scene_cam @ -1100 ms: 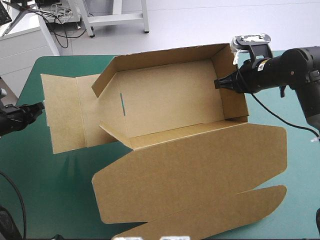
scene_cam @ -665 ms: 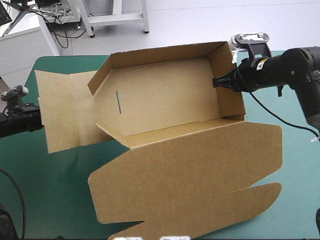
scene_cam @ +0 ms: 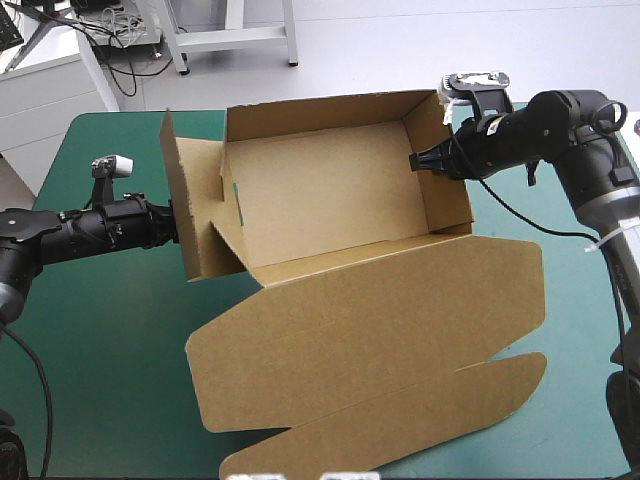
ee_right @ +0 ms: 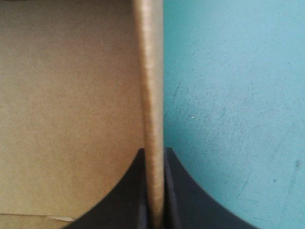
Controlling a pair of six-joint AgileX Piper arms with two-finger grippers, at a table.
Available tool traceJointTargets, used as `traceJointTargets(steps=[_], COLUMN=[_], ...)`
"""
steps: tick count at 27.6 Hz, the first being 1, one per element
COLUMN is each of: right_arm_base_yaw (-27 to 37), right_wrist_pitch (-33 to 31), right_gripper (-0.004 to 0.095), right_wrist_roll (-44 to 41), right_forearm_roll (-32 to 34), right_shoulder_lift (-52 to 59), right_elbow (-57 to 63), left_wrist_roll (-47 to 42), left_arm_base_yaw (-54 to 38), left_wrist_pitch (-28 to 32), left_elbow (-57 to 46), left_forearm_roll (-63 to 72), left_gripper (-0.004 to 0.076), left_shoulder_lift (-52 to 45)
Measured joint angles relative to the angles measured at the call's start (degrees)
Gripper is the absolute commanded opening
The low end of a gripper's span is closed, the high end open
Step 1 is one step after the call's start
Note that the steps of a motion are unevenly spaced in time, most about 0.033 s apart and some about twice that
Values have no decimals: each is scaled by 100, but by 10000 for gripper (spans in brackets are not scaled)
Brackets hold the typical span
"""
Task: Fold the box
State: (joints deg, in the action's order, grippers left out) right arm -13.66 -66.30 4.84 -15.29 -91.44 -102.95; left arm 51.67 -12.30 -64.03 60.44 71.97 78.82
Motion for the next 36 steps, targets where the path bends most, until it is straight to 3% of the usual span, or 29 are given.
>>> traceJointTargets(steps=[8, 22, 31, 36], right_arm_base_yaw=[0, 0, -2, -339], right_wrist_pitch=[10, 4, -131, -77], right_gripper=[-20, -19, -17, -18], right_wrist_roll=[0, -127, -244, -484], right_forearm_roll=[69, 626, 684, 1034], right_shoulder_lift=[-87, -91, -91, -91], right_elbow=[0, 0, 11, 106], left_wrist_roll=[244, 119, -94, -119], left_arm_base_yaw=[150, 1026, 1131, 1131], left_wrist_pitch=[-390, -409, -367, -341], left_elbow=[0, 0, 0, 0], left_forearm_roll=[1554, 2060, 2061, 1957], left_gripper=[598, 598, 598, 598], left_shoulder_lift=[0, 0, 0, 0])
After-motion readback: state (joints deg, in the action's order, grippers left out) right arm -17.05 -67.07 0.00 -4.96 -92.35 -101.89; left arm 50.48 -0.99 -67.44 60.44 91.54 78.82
